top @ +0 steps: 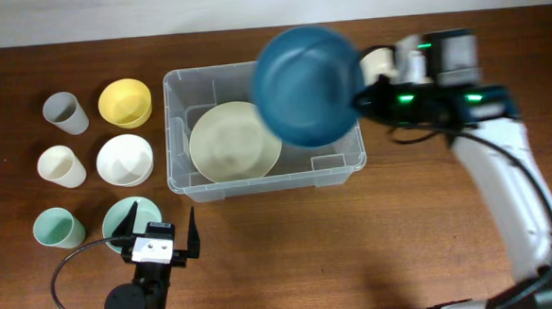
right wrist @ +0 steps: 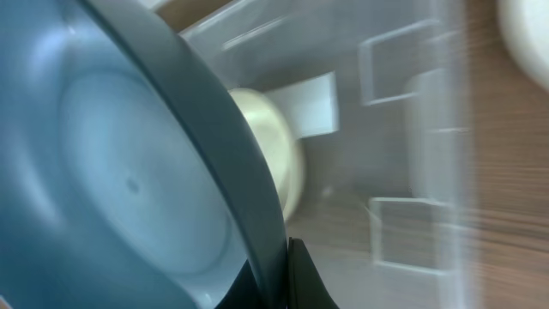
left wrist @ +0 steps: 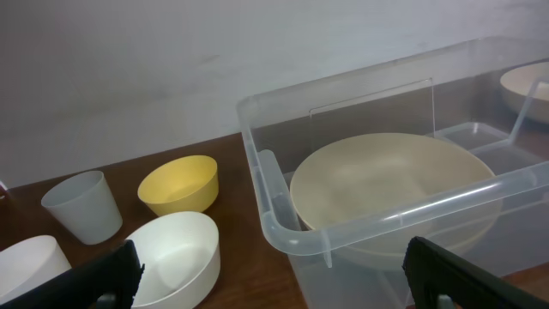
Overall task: Pack container
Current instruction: 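Carry the dark blue bowl left and lower it into the bin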
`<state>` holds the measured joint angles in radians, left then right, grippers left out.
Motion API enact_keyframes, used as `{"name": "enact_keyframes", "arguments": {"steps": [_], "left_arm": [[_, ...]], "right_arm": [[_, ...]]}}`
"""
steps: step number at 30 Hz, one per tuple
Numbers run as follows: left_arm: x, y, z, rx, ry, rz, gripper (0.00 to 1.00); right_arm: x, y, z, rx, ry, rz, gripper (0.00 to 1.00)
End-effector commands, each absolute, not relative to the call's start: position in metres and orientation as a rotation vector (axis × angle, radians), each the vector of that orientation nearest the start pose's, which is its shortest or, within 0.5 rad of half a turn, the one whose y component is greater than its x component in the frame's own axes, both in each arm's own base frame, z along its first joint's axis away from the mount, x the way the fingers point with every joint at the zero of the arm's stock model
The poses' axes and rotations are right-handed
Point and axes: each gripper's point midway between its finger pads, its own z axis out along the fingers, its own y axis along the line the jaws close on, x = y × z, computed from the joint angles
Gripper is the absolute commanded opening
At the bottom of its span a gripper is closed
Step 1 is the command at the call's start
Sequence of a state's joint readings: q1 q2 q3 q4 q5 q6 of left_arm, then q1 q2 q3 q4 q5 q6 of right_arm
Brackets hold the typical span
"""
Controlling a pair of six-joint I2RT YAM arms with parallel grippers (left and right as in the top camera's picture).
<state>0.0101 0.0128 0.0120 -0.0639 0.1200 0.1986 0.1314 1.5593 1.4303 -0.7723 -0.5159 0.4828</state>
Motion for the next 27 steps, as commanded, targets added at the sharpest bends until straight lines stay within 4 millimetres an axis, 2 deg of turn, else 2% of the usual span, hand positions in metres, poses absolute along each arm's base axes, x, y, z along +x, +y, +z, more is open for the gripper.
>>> {"name": "enact_keyframes", "arguments": {"steps": [1,3,8,12,19,27], "left_arm": [[0.245,-0.016,0.159,0.247,1.619,0.075,1.0],[0.245,-0.016,0.159,0.247,1.619,0.074,1.0],[0.245,-0.016,0.159,0.247,1.619,0.075,1.0],[0.245,-0.016,0.159,0.247,1.619,0.074,1.0],[0.245,-0.016,0.159,0.247,1.619,0.074,1.0],[0.245,-0.016,0.159,0.245,1.619,0.076,1.0]], "right_arm": [[0.396,0.183,0.209,0.183,2.566,0.894,0.04],[0.396,0.207,0.193,0.153,2.602,0.918,0.04],[0.402,0.234,0.164,0.139,2.645,0.952,0.04],[0.409,0.244,0.151,0.143,2.645,0.965,0.04],[0.411,0.248,0.135,0.141,2.667,0.892,0.04],[0.41,0.263,0.122,0.128,2.676,0.864,0.05]]}}
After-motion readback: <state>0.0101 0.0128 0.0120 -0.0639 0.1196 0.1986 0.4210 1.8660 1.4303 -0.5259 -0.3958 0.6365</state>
